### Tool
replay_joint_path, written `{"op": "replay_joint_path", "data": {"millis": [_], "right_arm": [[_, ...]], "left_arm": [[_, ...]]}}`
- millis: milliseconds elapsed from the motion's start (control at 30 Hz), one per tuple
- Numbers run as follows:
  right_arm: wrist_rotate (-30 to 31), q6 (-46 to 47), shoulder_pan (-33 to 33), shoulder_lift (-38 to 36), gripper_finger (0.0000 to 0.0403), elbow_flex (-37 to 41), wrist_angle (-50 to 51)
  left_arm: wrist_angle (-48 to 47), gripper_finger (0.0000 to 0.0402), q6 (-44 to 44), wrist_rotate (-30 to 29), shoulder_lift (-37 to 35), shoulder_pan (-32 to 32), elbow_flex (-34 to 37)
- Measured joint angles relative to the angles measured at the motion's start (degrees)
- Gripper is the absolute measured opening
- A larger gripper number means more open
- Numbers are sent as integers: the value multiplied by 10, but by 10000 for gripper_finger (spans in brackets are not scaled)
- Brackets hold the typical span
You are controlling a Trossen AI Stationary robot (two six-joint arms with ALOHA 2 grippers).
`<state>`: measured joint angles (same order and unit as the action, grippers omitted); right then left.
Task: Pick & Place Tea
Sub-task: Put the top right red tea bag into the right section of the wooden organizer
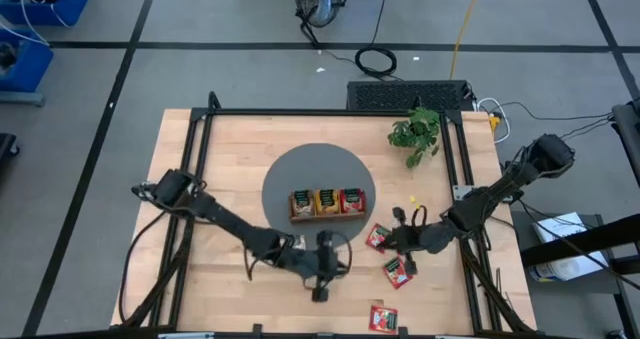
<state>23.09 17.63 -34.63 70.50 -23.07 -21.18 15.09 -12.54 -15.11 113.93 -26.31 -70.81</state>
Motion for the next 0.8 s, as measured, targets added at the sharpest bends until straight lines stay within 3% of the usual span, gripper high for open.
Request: {"op": "replay_joint_path", "data": {"millis": [67, 200, 500, 800], "right_arm": [[28, 1, 2, 14, 1, 19, -19], [24, 1, 13, 41, 1, 28, -42], [-7, 38, 38, 127, 1, 17, -80], [25, 44, 35, 133, 0, -33, 37]], "left_arm": [[-14, 42, 34, -13, 0, -18, 0], [-27, 42, 105, -69, 0, -49, 0], [-45, 42, 83, -79, 0, -51, 0], [-58, 42, 79, -79, 0, -54, 0]]}}
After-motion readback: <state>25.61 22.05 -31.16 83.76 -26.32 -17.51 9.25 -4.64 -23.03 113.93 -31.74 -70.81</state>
